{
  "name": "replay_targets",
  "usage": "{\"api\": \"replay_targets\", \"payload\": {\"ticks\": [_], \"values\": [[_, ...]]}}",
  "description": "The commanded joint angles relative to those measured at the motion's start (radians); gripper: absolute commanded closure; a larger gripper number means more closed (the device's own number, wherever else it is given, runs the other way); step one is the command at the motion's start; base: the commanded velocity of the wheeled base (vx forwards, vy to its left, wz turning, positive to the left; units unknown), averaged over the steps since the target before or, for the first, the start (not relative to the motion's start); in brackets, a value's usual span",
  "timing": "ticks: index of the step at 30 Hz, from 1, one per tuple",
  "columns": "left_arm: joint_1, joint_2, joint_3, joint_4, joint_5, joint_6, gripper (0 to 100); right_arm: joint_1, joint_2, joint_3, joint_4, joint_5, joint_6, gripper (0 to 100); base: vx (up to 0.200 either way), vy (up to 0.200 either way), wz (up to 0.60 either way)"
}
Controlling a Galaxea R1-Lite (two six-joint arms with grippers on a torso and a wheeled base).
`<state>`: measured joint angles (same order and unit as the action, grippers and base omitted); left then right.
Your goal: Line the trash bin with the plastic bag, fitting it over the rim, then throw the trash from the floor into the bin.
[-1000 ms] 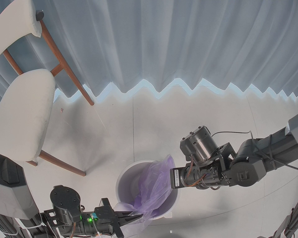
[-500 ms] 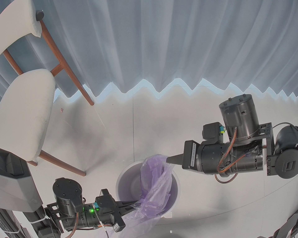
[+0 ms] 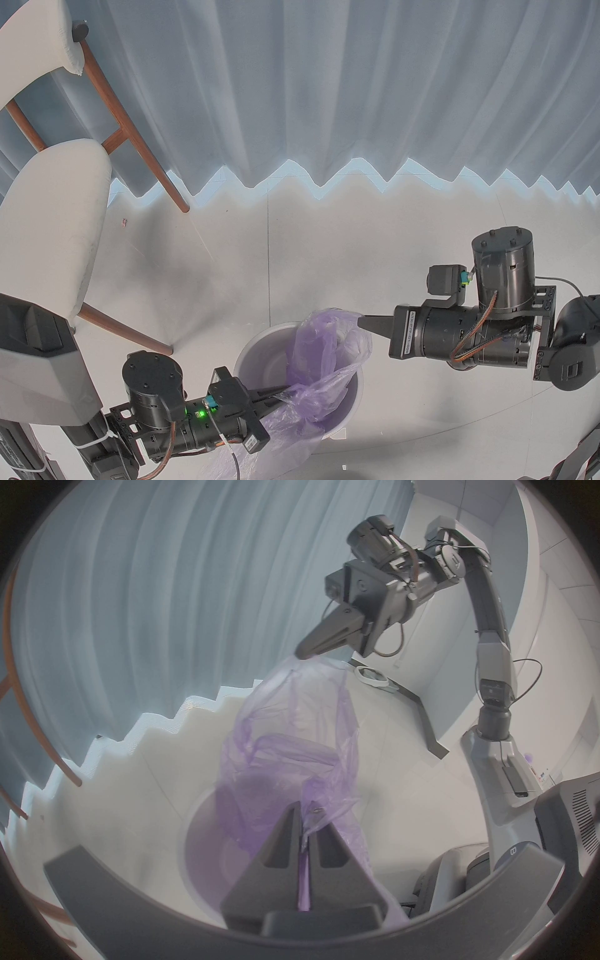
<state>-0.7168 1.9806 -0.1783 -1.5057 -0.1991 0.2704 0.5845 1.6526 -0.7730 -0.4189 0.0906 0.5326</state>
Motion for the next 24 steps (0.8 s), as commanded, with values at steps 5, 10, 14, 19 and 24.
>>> {"api": "replay_targets", "payload": {"ticks": [5, 10, 14, 19, 24], "values": [[-0.047, 0.03, 0.019, -0.001, 0.001, -0.002, 100, -0.002, 0.019, 0.063, -0.032, -0.005, -0.049, 0, 0.0, 0.0, 0.0], [-0.064, 0.024, 0.033, -0.001, 0.0, 0.0, 100, -0.003, 0.029, 0.084, -0.026, -0.031, -0.075, 0, 0.0, 0.0, 0.0], [-0.072, 0.03, 0.046, -0.001, 0.001, 0.001, 100, -0.006, 0.053, 0.087, -0.023, -0.065, -0.08, 0, 0.0, 0.0, 0.0], [-0.073, 0.03, 0.046, -0.001, 0.003, 0.001, 100, -0.025, 0.102, 0.086, -0.012, -0.127, -0.117, 0, 0.0, 0.0, 0.0], [-0.09, 0.032, 0.046, -0.001, 0.003, 0.001, 100, -0.025, 0.165, 0.077, -0.024, -0.137, -0.121, 0, 0.0, 0.0, 0.0]]}}
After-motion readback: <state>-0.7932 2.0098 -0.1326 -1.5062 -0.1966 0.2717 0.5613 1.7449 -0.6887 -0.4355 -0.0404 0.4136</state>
